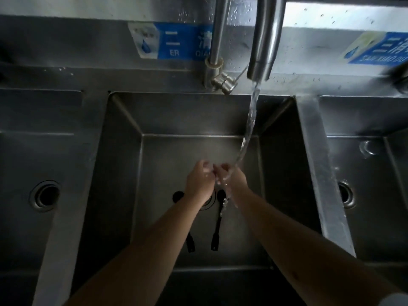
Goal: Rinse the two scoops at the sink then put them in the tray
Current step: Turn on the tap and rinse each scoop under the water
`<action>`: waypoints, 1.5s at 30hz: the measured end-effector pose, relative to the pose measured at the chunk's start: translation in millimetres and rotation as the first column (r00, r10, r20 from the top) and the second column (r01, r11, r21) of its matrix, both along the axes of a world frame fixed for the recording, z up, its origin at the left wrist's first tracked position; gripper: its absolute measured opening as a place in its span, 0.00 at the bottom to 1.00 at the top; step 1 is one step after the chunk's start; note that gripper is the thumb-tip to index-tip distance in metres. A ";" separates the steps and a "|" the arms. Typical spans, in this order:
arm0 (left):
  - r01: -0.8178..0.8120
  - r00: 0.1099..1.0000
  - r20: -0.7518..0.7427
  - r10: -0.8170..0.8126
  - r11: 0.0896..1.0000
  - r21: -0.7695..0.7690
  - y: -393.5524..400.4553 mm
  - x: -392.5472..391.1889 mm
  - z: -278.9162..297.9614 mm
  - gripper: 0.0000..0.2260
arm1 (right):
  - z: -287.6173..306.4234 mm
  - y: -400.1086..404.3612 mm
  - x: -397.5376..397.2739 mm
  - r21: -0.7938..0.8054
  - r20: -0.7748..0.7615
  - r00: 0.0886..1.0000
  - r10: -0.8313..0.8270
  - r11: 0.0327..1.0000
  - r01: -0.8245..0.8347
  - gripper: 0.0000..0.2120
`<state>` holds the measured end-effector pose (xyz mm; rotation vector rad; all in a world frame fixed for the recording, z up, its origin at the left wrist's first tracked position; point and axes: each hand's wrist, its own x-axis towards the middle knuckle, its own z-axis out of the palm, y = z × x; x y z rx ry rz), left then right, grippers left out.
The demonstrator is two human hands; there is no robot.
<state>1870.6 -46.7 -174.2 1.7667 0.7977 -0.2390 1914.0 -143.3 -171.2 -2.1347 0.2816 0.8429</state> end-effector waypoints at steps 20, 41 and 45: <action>0.263 0.919 -0.230 -0.319 0.933 -0.244 -42.9 -100.0 -116.9 0.10 | -119.8 -43.8 -116.8 -0.200 -0.164 0.986 0.017 0.979 -0.050 0.10; -0.192 0.951 -0.309 0.020 0.821 -0.537 -46.5 -63.3 2.6 0.05 | 52.3 -58.7 -141.9 0.185 -0.423 0.829 -0.366 0.861 0.474 0.06; -0.275 0.923 -0.379 0.063 0.797 -0.537 -49.9 -60.9 11.1 0.06 | 58.3 -63.0 -137.9 0.195 -0.386 0.847 -0.366 0.865 0.463 0.07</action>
